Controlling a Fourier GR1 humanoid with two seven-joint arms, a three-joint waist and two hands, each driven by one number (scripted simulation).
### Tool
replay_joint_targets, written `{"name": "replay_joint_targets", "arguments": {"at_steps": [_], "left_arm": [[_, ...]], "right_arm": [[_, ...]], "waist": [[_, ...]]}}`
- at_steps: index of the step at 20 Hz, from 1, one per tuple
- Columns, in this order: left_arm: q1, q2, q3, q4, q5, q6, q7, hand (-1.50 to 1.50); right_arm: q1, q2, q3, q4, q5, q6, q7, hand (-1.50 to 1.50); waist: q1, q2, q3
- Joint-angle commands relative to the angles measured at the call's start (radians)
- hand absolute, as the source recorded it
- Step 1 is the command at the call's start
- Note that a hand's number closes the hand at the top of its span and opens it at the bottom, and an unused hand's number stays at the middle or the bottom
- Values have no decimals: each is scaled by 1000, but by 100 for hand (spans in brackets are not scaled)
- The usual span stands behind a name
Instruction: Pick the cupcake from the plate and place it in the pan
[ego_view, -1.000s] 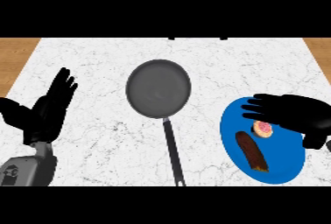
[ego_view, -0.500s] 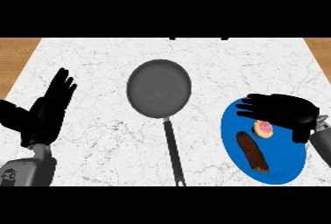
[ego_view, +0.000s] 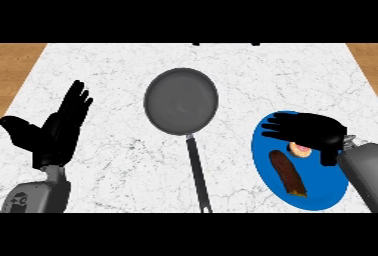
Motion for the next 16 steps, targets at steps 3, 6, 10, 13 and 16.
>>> {"name": "replay_joint_targets", "arguments": {"at_steps": [3,6,10,13,16], "left_arm": [[-74,11,31,-5,25,-7,83,0],[13,5,25,-10,-7,-27,-11,0],[6,-24,-3,-7,-24,-18,-2,0],[-61,-19,-10,-44,-43,18,103,0],[-25,-7,46,23,-1,-35,-2,0]], "right_arm": [[-43,93,5,90,80,12,14,-150],[-24,60,-13,110,90,-58,-96,150],[-2,132,-11,172,118,-157,-99,150],[-33,141,-32,233,117,-176,-142,150],[-22,148,-56,167,95,-101,-155,150]], "waist": [[2,0,0],[2,0,0],[1,1,0],[2,1,0],[-1,0,0]]}}
